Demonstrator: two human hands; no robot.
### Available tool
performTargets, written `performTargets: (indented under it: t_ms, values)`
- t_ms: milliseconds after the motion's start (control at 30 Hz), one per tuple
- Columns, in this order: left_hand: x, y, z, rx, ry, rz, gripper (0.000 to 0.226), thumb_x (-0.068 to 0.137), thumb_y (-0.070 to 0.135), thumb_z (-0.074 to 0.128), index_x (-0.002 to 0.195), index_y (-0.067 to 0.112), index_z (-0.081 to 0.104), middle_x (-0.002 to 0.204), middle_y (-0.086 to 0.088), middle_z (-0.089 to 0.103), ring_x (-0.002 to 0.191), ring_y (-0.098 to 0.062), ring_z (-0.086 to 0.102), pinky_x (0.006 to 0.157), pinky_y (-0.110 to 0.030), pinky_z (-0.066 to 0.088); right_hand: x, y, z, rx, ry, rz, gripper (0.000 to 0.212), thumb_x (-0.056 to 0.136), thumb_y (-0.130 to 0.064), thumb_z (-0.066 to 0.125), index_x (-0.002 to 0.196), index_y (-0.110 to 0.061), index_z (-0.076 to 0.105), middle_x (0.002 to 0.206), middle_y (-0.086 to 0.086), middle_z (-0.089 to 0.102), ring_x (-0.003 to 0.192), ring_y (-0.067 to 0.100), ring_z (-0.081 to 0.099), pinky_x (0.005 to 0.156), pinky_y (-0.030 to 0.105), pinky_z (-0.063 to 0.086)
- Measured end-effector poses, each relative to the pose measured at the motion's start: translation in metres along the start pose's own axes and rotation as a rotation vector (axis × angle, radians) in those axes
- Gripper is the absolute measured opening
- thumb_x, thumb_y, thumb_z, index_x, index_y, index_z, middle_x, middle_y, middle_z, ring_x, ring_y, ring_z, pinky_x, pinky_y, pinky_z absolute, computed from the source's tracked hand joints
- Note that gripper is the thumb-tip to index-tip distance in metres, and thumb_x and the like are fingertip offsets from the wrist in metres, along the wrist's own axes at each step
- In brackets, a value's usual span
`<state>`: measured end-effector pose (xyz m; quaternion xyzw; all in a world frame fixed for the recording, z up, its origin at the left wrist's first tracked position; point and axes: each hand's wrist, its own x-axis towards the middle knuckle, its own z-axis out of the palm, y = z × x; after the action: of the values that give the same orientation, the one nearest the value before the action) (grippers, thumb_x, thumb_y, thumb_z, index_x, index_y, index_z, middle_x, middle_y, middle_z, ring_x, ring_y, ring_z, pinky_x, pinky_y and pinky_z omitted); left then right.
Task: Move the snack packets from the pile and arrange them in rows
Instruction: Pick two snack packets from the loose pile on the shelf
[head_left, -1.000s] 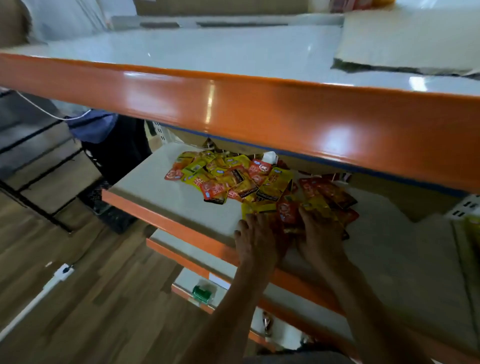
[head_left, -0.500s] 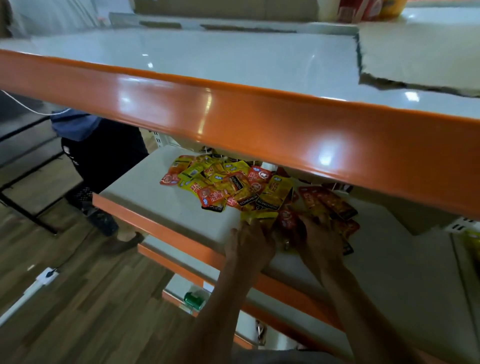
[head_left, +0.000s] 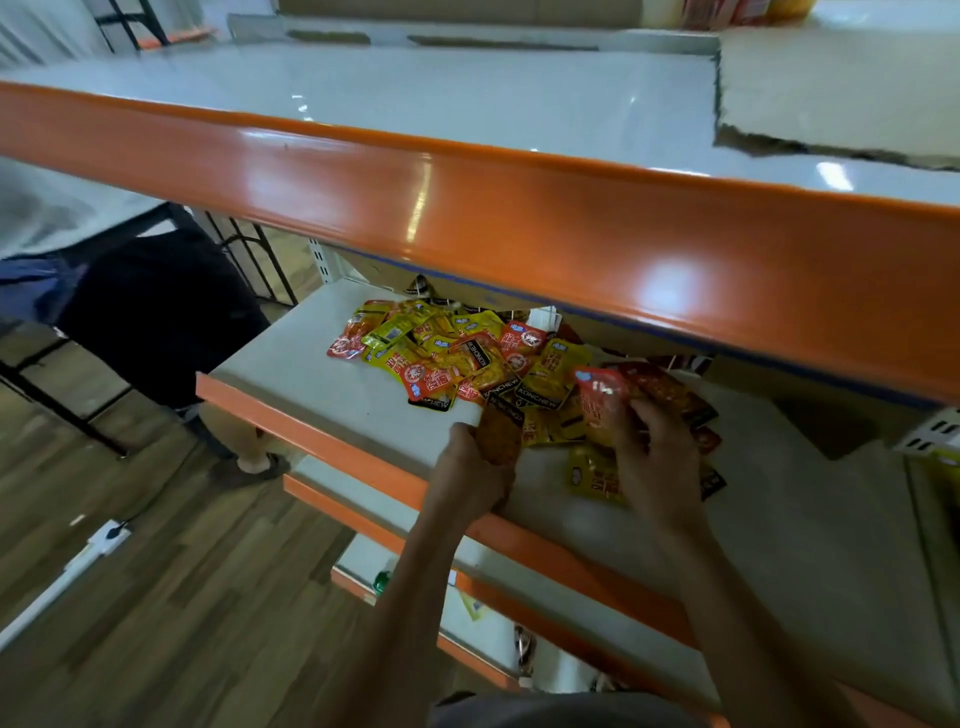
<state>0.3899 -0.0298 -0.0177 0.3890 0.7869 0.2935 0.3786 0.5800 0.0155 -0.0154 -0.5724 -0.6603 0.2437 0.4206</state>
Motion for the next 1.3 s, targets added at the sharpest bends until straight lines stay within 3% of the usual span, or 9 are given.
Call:
performTargets:
  t_ms: [100,233,300,433,600,733,867,1067,1300]
  values:
    - [0.001,0.000,-0.003,-0.265,0.021,-0.002,0.026,0.088,0.005,0.064,0.101,0.013,0.044,0.076,-0.005,0.060,0.063,-0.023,0.063,0.067,-0.040,0.054,-0.003,-0.020,-0.015,0.246,-0.032,0.251,0.033,0.101,-0.040,0.048,0.105,-0.012,0.067,0.079,-0.006,0.054,0.071,0.010,0.051,0.067,0.026,0.042]
    - [-0.007,0.004,-0.009,-0.360,0.045,0.159,0.029,0.078,0.014,0.083,0.096,0.011,0.060,0.066,-0.001,0.063,0.042,-0.001,0.054,0.042,-0.017,0.044,-0.004,-0.019,-0.023,0.457,-0.053,0.434,0.034,0.102,-0.040,0.046,0.129,-0.023,0.058,0.099,-0.009,0.054,0.081,0.007,0.049,0.064,0.018,0.040]
    - [-0.007,0.005,-0.009,-0.469,0.037,0.166,0.029,0.076,0.021,0.085,0.097,0.010,0.069,0.073,0.000,0.067,0.055,-0.005,0.055,0.048,-0.019,0.044,-0.005,-0.010,-0.021,0.507,-0.053,0.497,0.023,0.102,-0.042,0.046,0.112,-0.027,0.059,0.101,-0.009,0.059,0.081,0.005,0.055,0.065,0.019,0.045]
    - [-0.006,0.003,-0.005,-0.663,-0.014,0.063,0.021,0.080,0.016,0.080,0.097,0.006,0.074,0.063,0.010,0.062,0.061,-0.011,0.049,0.057,-0.026,0.039,-0.009,0.002,-0.024,0.600,-0.104,0.584,0.014,0.090,-0.049,0.065,0.096,-0.036,0.066,0.107,-0.004,0.072,0.098,0.020,0.069,0.095,0.049,0.053]
    - [-0.013,0.006,0.003,-0.850,-0.162,-0.015,0.021,0.085,0.024,0.075,0.101,0.011,0.071,0.085,-0.001,0.072,0.080,-0.015,0.066,0.084,-0.037,0.056,-0.018,0.003,-0.044,0.526,-0.140,0.543,0.007,0.090,-0.021,0.068,0.092,-0.028,0.070,0.100,0.004,0.074,0.092,0.024,0.070,0.085,0.042,0.055]
    - [-0.018,0.013,0.014,-0.844,-0.240,0.013,0.033,0.087,0.033,0.071,0.115,0.016,0.068,0.108,-0.009,0.075,0.101,-0.029,0.071,0.093,-0.048,0.056,-0.024,0.009,-0.057,0.488,-0.074,0.559,0.003,0.088,-0.020,0.071,0.090,-0.022,0.071,0.098,0.012,0.074,0.096,0.035,0.070,0.087,0.051,0.055]
    - [-0.023,0.019,0.028,-0.770,-0.323,0.047,0.023,0.094,0.024,0.065,0.116,0.021,0.065,0.104,-0.004,0.075,0.095,-0.021,0.071,0.075,-0.037,0.059,-0.034,0.016,-0.073,0.504,-0.011,0.567,0.005,0.083,-0.020,0.075,0.079,-0.023,0.077,0.094,0.018,0.074,0.095,0.044,0.068,0.088,0.065,0.051]
    - [-0.017,0.019,0.043,-0.480,-0.548,0.115,0.027,0.092,0.014,0.068,0.118,0.016,0.063,0.116,-0.008,0.071,0.108,-0.024,0.068,0.088,-0.040,0.057,-0.052,0.016,-0.088,0.525,0.118,0.577,0.016,0.077,-0.016,0.081,0.091,-0.019,0.073,0.095,0.012,0.076,0.092,0.035,0.072,0.088,0.058,0.055]
    - [-0.021,0.027,0.053,-0.535,-0.601,0.121,0.024,0.085,0.011,0.075,0.108,0.011,0.069,0.096,-0.002,0.077,0.086,-0.014,0.074,0.067,-0.025,0.057,-0.094,0.014,-0.107,0.512,0.267,0.598,0.017,0.083,-0.026,0.077,0.099,-0.020,0.074,0.090,0.004,0.077,0.087,0.028,0.073,0.083,0.051,0.058]
